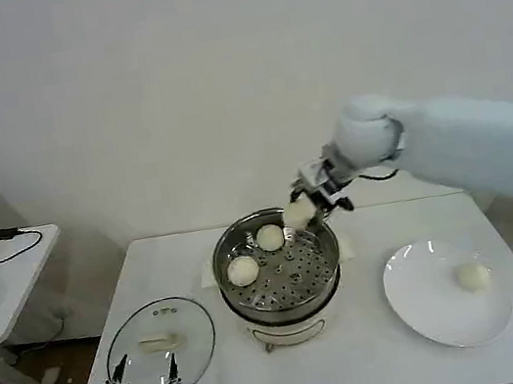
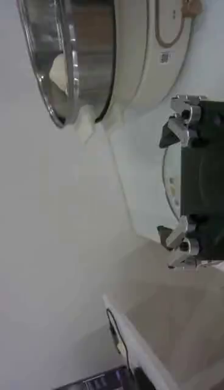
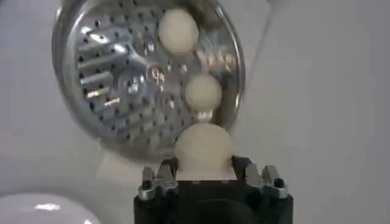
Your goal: Take steamed baozi put them in steamer then cover it.
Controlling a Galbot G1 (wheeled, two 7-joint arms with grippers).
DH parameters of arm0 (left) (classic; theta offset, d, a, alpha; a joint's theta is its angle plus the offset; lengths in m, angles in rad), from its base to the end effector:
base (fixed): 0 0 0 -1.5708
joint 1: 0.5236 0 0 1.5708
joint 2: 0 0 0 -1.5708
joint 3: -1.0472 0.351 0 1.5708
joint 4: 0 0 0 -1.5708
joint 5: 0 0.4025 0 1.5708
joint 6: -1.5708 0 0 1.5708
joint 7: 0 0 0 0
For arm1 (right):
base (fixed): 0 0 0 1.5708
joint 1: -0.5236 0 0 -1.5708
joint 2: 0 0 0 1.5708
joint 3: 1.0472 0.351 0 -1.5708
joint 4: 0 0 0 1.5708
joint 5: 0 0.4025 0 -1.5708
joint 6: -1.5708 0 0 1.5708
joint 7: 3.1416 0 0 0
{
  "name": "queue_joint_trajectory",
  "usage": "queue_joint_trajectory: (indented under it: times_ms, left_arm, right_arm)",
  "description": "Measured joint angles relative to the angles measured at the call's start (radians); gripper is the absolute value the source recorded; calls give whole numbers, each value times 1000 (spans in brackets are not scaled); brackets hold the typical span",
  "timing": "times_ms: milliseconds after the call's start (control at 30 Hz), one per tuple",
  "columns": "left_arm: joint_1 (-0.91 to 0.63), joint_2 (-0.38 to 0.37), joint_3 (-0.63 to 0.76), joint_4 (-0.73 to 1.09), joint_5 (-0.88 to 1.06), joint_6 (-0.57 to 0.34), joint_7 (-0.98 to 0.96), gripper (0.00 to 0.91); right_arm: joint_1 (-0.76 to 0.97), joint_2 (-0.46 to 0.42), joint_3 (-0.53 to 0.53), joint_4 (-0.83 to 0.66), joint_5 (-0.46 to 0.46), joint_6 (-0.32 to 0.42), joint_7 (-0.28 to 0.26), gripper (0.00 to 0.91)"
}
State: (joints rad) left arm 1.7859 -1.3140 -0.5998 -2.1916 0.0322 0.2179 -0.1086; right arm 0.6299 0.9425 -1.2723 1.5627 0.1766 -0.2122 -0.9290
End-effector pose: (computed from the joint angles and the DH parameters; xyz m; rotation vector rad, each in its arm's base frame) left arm 0.1695 0.0538 -0.2987 0.0475 -2.8027 -0.4376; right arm 0.5238 0.1092 -0.0345 1.6394 -1.3023 1.9471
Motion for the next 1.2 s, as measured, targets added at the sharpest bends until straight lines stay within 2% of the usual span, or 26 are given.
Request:
queue_joint_trajectory:
  times_ms: [433,867,1200]
  left_arm:
    - [1,-11,-5,7,1,-1,-2,907]
    - [-4,-10,-6,16,-2,-3,-2,907]
    - [-7,-11,-6,22,-2,-5,-2,907]
  right_arm:
    - [-34,59,-66,58,-112,165,-7,615]
    - [-53,86,-102,73,-180,257,-17,615]
    - [-65,93,-124,83,-196,281,-25,615]
